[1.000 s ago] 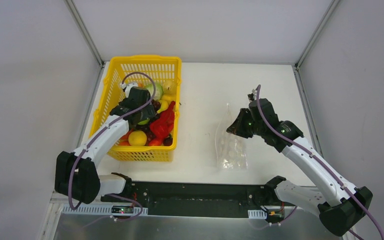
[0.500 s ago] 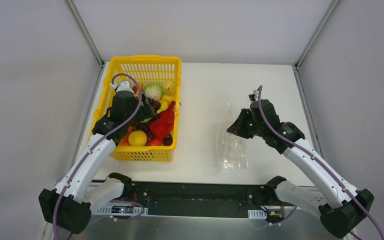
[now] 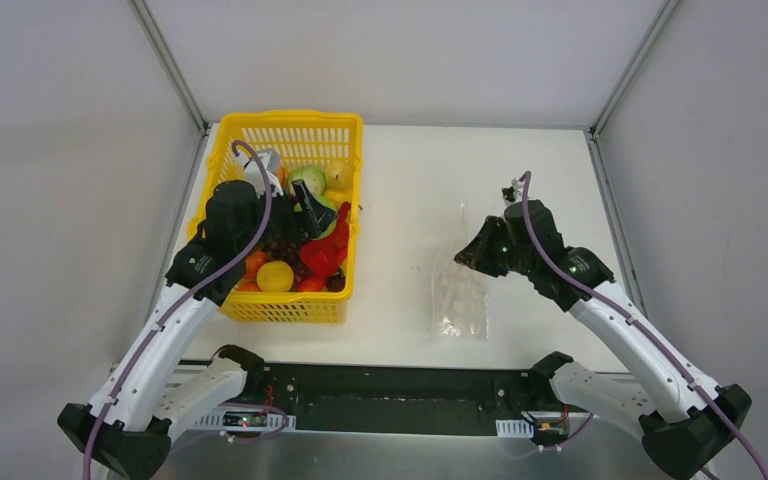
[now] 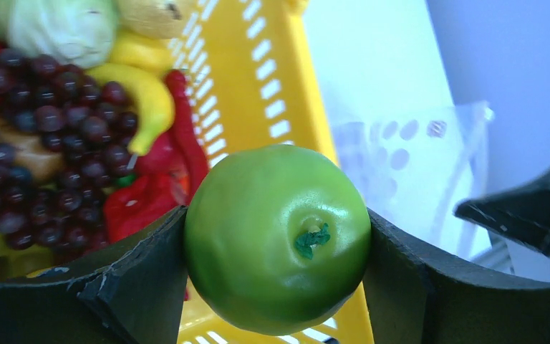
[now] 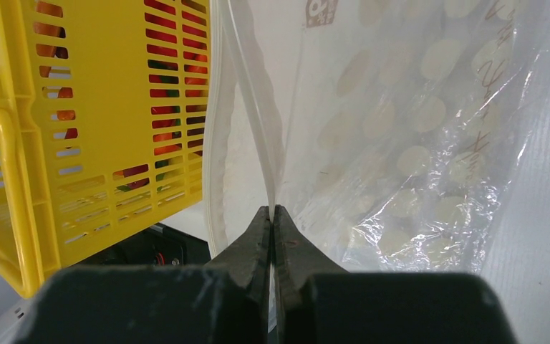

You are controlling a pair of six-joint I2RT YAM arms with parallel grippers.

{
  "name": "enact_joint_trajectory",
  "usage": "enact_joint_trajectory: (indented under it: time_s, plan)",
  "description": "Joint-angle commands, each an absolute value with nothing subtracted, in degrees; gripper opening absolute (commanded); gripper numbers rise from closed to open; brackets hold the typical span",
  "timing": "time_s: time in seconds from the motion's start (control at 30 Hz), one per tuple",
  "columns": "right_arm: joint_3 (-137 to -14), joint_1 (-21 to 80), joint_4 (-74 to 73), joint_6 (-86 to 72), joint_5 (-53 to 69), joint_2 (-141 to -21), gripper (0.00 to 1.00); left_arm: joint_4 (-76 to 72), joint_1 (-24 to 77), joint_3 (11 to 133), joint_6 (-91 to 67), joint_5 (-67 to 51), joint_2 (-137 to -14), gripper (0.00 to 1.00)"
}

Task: Place the food in the zip-top bag and seal the zipper
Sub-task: Pick up the fake fruit from the bin, then place the fake fruit in the zipper food storage bag.

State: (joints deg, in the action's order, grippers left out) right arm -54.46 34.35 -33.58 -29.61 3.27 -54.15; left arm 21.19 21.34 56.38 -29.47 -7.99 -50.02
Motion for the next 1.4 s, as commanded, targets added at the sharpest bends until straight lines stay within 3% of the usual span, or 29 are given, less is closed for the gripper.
enact_joint_trajectory:
  time_s: [0.0,0.4,0.8,1.37]
  plan:
    - [-53.6,34.3,-30.9,-30.9,2.3,-53.5,0.02,16.6,26.3,60.2,-29.4,-12.9,-50.6,0.34]
    - [-53.3,34.3,-29.3,-33.0,1.5,-52.4,0.02,3.6,46.3,64.5,-28.1,-18.4,-61.1,0.34]
    - [-52.9,34.2,-28.6,-34.0,2.6,-51.6,0.02,-7.7,56.3,65.3,-28.9,-18.8,-72.3,0.34]
    - [-53.5,34.1,-28.6,-34.8,2.7,-49.2,0.02,7.1,58.2,70.4,-20.9,-10.9,-80.3,0.34]
